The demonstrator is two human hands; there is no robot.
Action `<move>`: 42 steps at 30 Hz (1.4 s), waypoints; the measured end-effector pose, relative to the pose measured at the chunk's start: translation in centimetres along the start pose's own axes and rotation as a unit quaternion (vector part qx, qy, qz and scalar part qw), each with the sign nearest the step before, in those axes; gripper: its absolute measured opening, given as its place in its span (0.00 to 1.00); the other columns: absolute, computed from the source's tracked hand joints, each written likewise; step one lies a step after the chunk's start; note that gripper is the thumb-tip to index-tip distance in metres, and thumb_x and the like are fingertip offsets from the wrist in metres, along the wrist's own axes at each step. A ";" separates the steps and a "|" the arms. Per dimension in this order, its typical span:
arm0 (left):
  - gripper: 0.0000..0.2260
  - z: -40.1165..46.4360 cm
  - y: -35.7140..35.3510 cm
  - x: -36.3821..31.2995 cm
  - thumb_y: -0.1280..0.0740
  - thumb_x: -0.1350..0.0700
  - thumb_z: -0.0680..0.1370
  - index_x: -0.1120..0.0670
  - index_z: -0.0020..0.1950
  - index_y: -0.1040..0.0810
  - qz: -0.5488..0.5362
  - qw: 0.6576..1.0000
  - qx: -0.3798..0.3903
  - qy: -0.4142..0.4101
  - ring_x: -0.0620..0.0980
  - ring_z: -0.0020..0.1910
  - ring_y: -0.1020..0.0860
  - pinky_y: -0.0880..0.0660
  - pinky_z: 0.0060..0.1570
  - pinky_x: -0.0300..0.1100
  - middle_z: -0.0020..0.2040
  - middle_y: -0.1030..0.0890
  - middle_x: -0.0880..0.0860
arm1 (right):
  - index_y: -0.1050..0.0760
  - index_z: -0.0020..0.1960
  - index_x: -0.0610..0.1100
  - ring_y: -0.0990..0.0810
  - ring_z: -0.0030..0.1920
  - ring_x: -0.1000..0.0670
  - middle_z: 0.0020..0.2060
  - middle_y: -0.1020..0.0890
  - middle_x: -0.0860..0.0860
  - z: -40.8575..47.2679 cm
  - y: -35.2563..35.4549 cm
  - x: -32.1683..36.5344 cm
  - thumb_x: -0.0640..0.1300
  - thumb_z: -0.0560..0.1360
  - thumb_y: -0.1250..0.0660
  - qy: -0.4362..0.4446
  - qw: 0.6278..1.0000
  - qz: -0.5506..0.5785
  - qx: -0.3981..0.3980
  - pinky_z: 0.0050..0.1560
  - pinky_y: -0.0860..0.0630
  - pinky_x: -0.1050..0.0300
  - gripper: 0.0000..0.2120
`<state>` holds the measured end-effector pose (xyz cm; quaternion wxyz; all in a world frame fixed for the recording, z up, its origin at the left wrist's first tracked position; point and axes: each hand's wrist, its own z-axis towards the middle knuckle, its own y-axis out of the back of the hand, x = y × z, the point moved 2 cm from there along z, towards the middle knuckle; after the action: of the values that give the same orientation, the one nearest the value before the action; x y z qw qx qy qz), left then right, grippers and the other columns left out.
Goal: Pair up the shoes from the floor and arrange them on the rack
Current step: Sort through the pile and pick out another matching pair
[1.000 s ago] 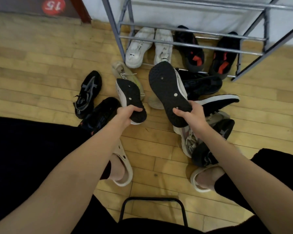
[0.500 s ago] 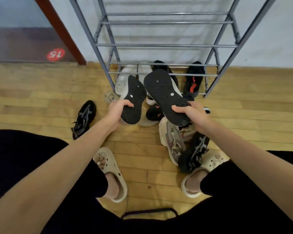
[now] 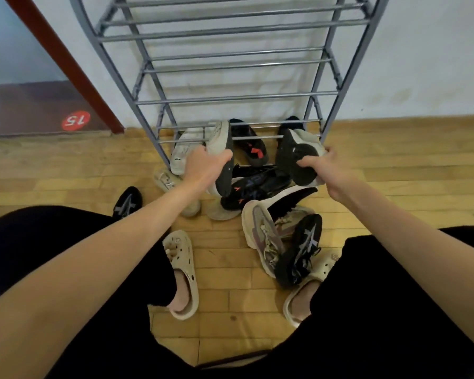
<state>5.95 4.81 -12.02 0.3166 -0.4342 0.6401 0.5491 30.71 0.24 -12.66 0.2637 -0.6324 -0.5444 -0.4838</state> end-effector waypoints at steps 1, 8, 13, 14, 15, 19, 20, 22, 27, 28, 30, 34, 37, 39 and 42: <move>0.24 0.4 -0.4 -0.3 0.31 0.43 0.63 0.60 0.48 0.23 0.033 0.999 -0.011 -0.024 0.53 0.43 0.21 0.27 0.36 0.44 0.43 0.21 0.52 | 0.34 0.59 0.41 0.23 0.51 0.47 0.50 0.23 0.48 0.3 -0.1 0.5 0.37 0.68 0.27 0.046 0.996 -0.076 -0.015 0.49 0.23 0.53 0.24; 0.22 4.4 -2.5 -0.2 0.30 0.43 0.68 0.55 0.54 0.30 0.249 0.957 -0.059 -0.136 0.49 0.40 0.25 0.33 0.30 0.39 0.43 0.25 0.48 | 0.32 0.66 0.43 0.30 0.61 0.40 0.61 0.30 0.42 5.3 -2.3 1.4 0.38 0.65 0.26 0.263 0.842 -0.467 -0.057 0.61 0.30 0.47 0.31; 0.23 7.5 -4.1 2.3 0.31 0.42 0.69 0.56 0.53 0.33 0.352 0.914 -0.054 -0.196 0.51 0.37 0.24 0.32 0.29 0.40 0.41 0.26 0.49 | 0.26 0.57 0.39 0.26 0.49 0.38 0.49 0.26 0.41 8.9 -2.8 -0.5 0.35 0.59 0.26 0.369 0.631 -0.681 -0.042 0.47 0.30 0.47 0.27; 0.22 8.1 -4.5 2.5 0.31 0.43 0.69 0.56 0.53 0.33 0.354 0.911 -0.058 -0.202 0.50 0.37 0.25 0.33 0.29 0.40 0.41 0.26 0.49 | 0.26 0.55 0.38 0.26 0.47 0.39 0.47 0.26 0.41 9.7 -3.0 -0.6 0.35 0.58 0.26 0.376 0.603 -0.702 -0.041 0.45 0.30 0.48 0.26; 0.22 8.8 -5.1 2.5 0.31 0.44 0.70 0.56 0.54 0.32 0.358 0.909 -0.059 -0.207 0.50 0.37 0.26 0.34 0.30 0.40 0.41 0.27 0.48 | 0.26 0.54 0.38 0.27 0.46 0.40 0.45 0.26 0.41 10.5 -3.2 -0.7 0.35 0.58 0.26 0.384 0.580 -0.717 -0.041 0.44 0.32 0.48 0.25; 0.22 12.2 -7.4 1.9 0.32 0.48 0.71 0.58 0.59 0.32 0.390 0.889 -0.048 -0.233 0.53 0.38 0.24 0.31 0.30 0.42 0.38 0.27 0.49 | 0.27 0.52 0.37 0.27 0.46 0.40 0.45 0.25 0.41 14.2 -4.1 -0.5 0.36 0.57 0.25 0.375 0.536 -0.755 -0.051 0.45 0.31 0.49 0.25; 0.22 13.1 -8.1 1.7 0.33 0.48 0.72 0.58 0.60 0.32 0.396 0.885 -0.042 -0.242 0.54 0.39 0.22 0.30 0.30 0.43 0.39 0.26 0.51 | 0.26 0.52 0.38 0.27 0.46 0.41 0.45 0.25 0.42 15.1 -4.2 -0.6 0.36 0.56 0.25 0.372 0.529 -0.761 -0.057 0.45 0.31 0.49 0.25; 0.24 14.7 -9.4 1.4 0.33 0.48 0.72 0.59 0.63 0.32 0.401 0.878 -0.035 -0.258 0.54 0.41 0.22 0.27 0.31 0.44 0.42 0.22 0.52 | 0.26 0.51 0.38 0.27 0.45 0.41 0.44 0.25 0.42 16.7 -4.3 -0.6 0.37 0.57 0.24 0.373 0.520 -0.765 -0.069 0.44 0.31 0.49 0.24; 0.28 18.2 -12.5 0.3 0.33 0.50 0.73 0.59 0.70 0.36 0.406 0.867 -0.044 -0.287 0.53 0.45 0.23 0.30 0.33 0.43 0.42 0.22 0.53 | 0.27 0.50 0.35 0.26 0.46 0.39 0.45 0.25 0.39 20.2 -4.5 0.3 0.34 0.58 0.26 0.344 0.548 -0.758 -0.090 0.46 0.29 0.47 0.22; 0.26 18.8 -13.1 0.1 0.33 0.50 0.73 0.59 0.67 0.35 0.412 0.865 -0.043 -0.284 0.54 0.46 0.22 0.31 0.33 0.43 0.44 0.21 0.54 | 0.27 0.49 0.34 0.26 0.45 0.39 0.45 0.25 0.38 20.9 -4.4 0.5 0.33 0.57 0.26 0.339 0.556 -0.754 -0.090 0.46 0.29 0.47 0.22; 0.23 19.7 -14.3 -0.3 0.32 0.50 0.74 0.59 0.64 0.33 0.425 0.859 -0.037 -0.282 0.55 0.47 0.22 0.33 0.33 0.43 0.45 0.21 0.54 | 0.27 0.48 0.34 0.25 0.44 0.38 0.44 0.25 0.37 22.4 -4.2 0.4 0.32 0.55 0.26 0.330 0.561 -0.753 -0.097 0.45 0.28 0.47 0.23; 0.19 21.0 -16.1 -0.5 0.33 0.52 0.74 0.59 0.60 0.32 0.431 0.854 -0.036 -0.289 0.54 0.46 0.23 0.35 0.34 0.44 0.46 0.21 0.54 | 0.27 0.52 0.34 0.25 0.47 0.37 0.47 0.25 0.37 24.7 -3.8 0.2 0.32 0.57 0.27 0.316 0.577 -0.747 -0.097 0.48 0.27 0.46 0.23; 0.17 21.7 -17.1 -0.9 0.34 0.53 0.74 0.59 0.59 0.31 0.438 0.846 -0.037 -0.302 0.55 0.49 0.23 0.35 0.37 0.44 0.48 0.21 0.55 | 0.28 0.54 0.34 0.27 0.51 0.36 0.51 0.26 0.35 25.7 -3.4 0.1 0.34 0.63 0.27 0.311 0.599 -0.735 -0.073 0.52 0.29 0.44 0.22; 0.16 22.3 -17.7 -1.1 0.34 0.53 0.75 0.59 0.59 0.30 0.447 0.839 -0.037 -0.308 0.55 0.49 0.23 0.35 0.37 0.44 0.48 0.21 0.55 | 0.29 0.58 0.34 0.28 0.55 0.36 0.53 0.27 0.35 26.1 -3.1 0.0 0.42 0.67 0.27 0.314 0.617 -0.720 -0.046 0.54 0.32 0.44 0.23; 0.20 23.4 -18.7 -1.1 0.32 0.52 0.74 0.60 0.61 0.30 0.445 0.843 -0.024 -0.301 0.56 0.52 0.23 0.33 0.38 0.44 0.50 0.20 0.56 | 0.30 0.64 0.37 0.31 0.58 0.37 0.56 0.29 0.38 26.5 -2.9 -0.5 0.50 0.69 0.29 0.309 0.652 -0.692 -0.030 0.56 0.34 0.46 0.28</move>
<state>21.65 27.54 -23.63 0.2042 0.0764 0.6244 0.7501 36.60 23.54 -24.08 -0.0135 0.1064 -0.6965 -0.7095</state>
